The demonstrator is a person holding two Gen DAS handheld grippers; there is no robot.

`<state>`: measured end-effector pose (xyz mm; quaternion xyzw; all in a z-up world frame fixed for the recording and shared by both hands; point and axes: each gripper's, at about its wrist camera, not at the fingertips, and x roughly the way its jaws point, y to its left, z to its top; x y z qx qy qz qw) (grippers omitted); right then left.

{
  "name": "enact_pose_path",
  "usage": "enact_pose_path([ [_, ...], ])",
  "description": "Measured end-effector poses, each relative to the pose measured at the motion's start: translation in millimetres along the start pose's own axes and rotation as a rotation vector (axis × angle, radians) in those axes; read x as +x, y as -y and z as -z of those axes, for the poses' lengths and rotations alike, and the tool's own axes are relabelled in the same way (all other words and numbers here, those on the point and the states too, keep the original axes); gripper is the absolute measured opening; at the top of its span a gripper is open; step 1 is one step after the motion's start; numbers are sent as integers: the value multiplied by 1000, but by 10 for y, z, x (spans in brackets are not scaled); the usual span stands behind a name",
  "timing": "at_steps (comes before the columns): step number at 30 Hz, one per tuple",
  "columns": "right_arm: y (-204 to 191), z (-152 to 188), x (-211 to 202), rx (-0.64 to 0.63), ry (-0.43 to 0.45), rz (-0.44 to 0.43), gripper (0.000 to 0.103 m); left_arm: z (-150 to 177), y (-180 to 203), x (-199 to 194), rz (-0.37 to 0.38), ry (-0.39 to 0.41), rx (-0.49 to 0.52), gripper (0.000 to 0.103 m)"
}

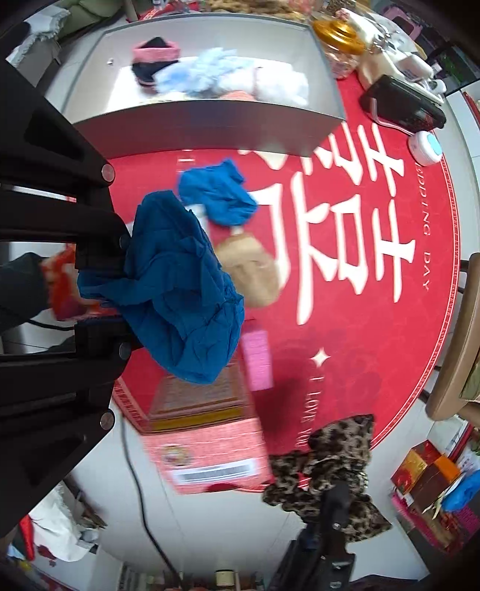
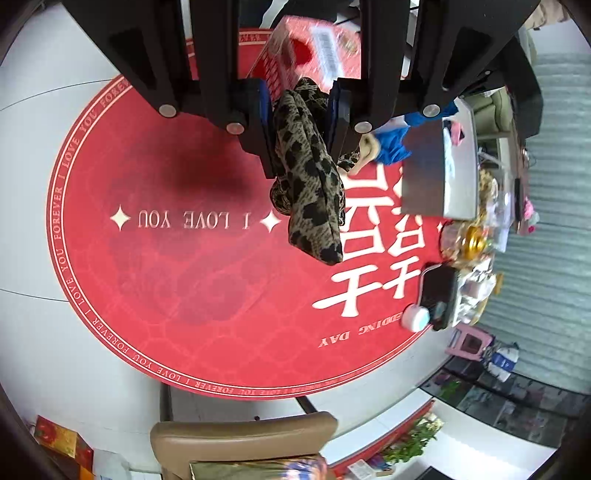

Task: Organize soft objects
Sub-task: 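Lift the blue cloth and leopard scrunchie and carry them toward the white box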

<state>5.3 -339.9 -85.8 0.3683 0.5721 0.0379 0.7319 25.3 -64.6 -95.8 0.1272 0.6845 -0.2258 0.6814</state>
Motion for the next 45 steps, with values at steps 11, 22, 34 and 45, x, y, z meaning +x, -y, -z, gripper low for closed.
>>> enact_pose_path([
  [11, -369, 602, -470, -33, 48, 9, 25, 593, -256, -260, 11, -9, -7, 16],
  [22, -941, 1190, -502, -90, -1, 16, 25, 928, -724, -575, -6, 43, -45, 16],
  [34, -1645, 1713, -227, -179, -125, 4, 25, 1234, -1166, -743, -3, 72, -81, 16],
  [45, -2461, 1619, 46, -336, -174, 0, 25, 1302, -1697, -924, -29, 125, -222, 16],
])
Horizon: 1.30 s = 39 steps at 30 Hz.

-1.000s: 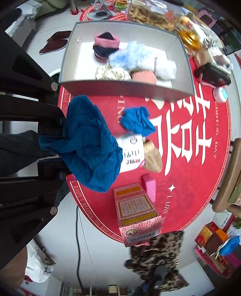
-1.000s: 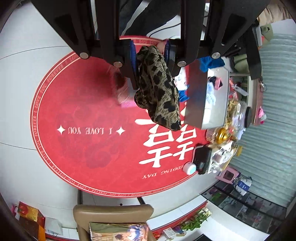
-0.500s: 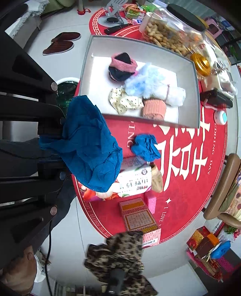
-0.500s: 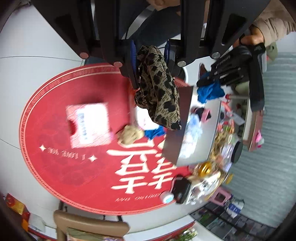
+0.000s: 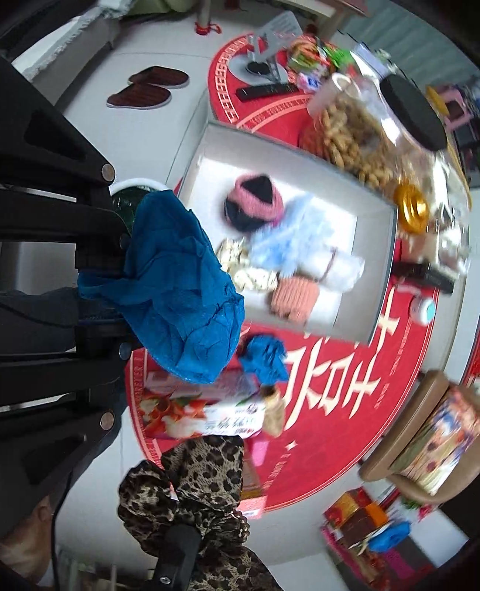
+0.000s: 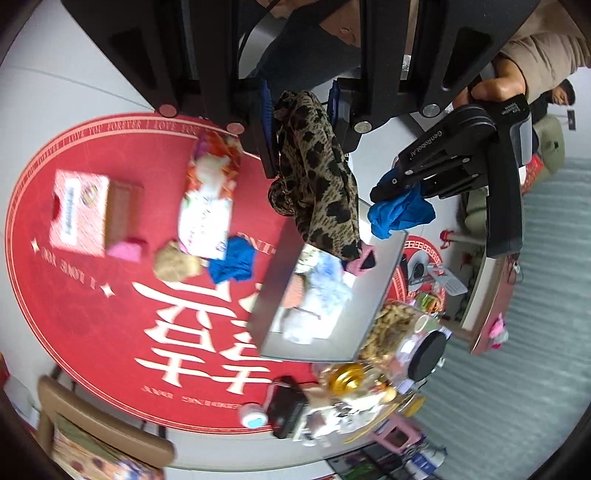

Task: Organize soft objects
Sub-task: 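Lift the blue cloth and leopard scrunchie and carry them toward the white box, then lower the blue cloth and leopard scrunchie over the white box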

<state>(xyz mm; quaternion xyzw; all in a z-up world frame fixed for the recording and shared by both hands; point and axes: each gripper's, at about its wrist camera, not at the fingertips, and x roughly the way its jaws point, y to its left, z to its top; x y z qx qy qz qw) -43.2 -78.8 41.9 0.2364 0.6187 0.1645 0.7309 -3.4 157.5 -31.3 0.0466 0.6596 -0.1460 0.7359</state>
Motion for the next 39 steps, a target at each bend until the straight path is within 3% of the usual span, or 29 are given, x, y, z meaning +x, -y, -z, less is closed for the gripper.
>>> enact_pose_path([
  [8, -506, -360, 226, -103, -36, 2, 25, -165, -343, -65, -50, 32, -125, 16],
  [20, -837, -802, 522, -130, -66, 10, 25, -400, -635, -44, -100, 47, -233, 16],
  [39, -885, -1168, 725, -153, -79, 50, 25, -692, -726, 55, -100, 41, -250, 16],
])
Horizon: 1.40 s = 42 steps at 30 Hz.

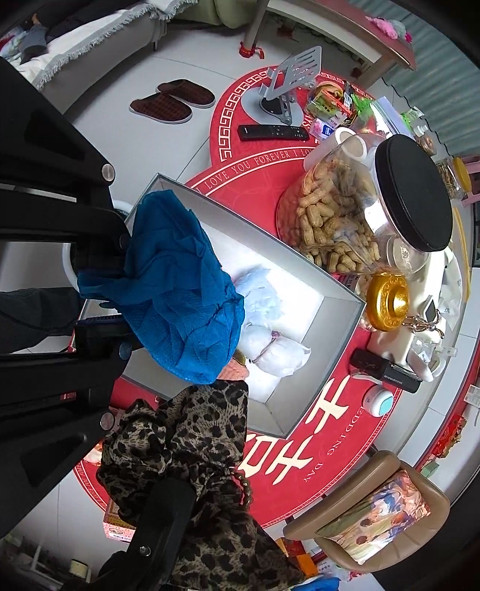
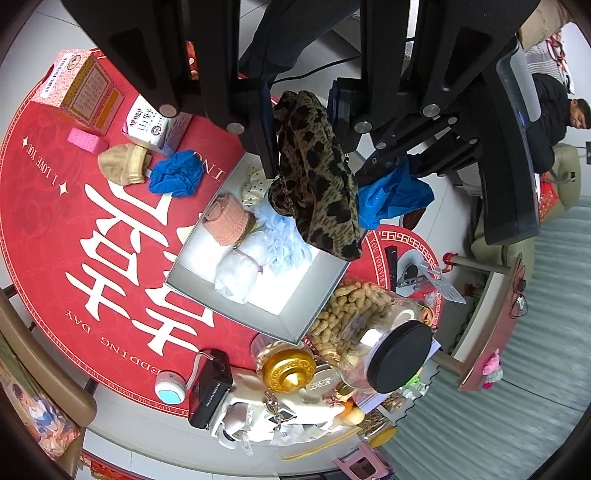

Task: Organize soft objects
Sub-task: 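Lower the blue cloth and leopard scrunchie over the white box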

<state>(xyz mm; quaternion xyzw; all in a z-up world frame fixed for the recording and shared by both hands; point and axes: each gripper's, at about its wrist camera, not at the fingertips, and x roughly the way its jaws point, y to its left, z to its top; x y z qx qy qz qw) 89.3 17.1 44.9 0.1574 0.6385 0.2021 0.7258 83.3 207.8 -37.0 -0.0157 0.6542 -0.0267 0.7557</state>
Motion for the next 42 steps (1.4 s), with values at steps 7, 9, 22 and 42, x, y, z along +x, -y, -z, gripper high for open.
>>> enact_pose_path([
  [7, 54, -90, 76, 14, -8, 14, 25, -63, -7, 80, -9, -10, 4, 16],
  [9, 52, -110, 104, 12, -11, 17, 25, -83, -7, 106, -14, -12, 4, 16],
  [22, 79, -237, 341, 15, -42, 45, 25, -176, -38, 261, -29, -30, -9, 16],
  [42, 18, -417, 530, -2, -52, 49, 25, -240, 6, 408, -43, -62, 7, 16],
])
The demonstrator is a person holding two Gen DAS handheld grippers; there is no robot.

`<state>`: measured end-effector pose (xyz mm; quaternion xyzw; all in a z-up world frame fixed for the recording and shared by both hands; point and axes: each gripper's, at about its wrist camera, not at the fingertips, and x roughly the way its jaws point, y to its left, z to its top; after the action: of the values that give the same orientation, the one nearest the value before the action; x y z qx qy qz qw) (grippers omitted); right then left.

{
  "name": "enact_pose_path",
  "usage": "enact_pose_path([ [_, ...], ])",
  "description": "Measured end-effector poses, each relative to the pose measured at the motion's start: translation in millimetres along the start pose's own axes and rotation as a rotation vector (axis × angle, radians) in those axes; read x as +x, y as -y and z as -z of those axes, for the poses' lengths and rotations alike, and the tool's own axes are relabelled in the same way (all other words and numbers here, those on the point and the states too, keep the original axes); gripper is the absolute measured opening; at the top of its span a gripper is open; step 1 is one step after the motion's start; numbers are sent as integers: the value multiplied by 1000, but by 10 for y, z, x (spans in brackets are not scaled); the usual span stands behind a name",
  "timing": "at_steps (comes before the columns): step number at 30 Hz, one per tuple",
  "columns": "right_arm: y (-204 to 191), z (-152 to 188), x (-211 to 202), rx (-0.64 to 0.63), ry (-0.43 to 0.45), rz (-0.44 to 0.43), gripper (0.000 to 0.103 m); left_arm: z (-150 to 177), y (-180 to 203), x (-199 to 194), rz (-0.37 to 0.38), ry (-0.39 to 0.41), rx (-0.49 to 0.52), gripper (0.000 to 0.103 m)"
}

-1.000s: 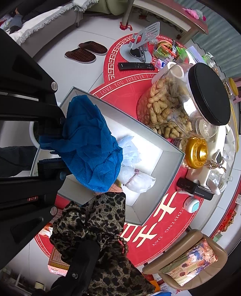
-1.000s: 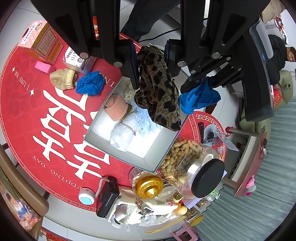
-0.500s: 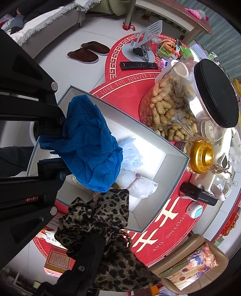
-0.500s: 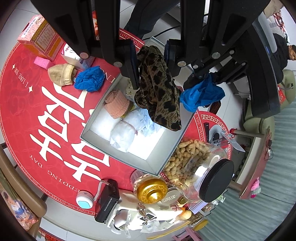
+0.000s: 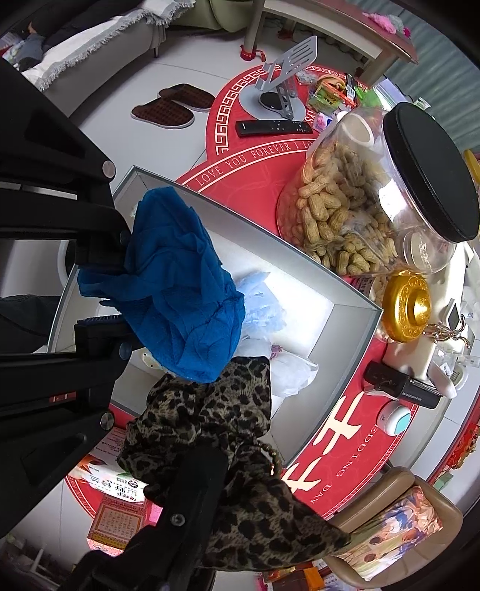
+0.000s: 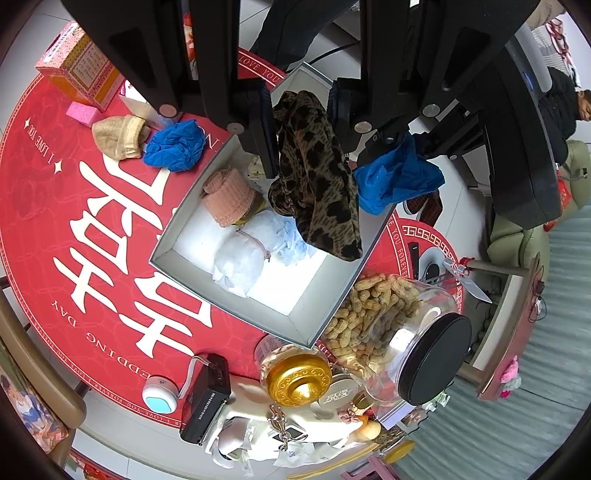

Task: Organize soft objects
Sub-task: 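Open both tools to drop the cloth and scrunchie into the box, then move both tools from the box toward the remaining items on the rug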

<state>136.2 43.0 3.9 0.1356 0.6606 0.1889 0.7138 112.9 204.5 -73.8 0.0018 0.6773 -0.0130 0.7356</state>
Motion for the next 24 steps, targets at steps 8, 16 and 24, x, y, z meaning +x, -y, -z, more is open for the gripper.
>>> enact_pose_path([
  [8, 1, -44, -15, -19, 20, 36, 72, -27, 11, 12, 8, -8, 3, 103],
  [16, 277, 6, -211, 72, 52, 39, 103, 3, -17, -130, 4, 50, -39, 103],
  [24, 809, 280, -567, 213, 78, -34, 103, 114, 176, -154, 124, 6, -20, 103],
])
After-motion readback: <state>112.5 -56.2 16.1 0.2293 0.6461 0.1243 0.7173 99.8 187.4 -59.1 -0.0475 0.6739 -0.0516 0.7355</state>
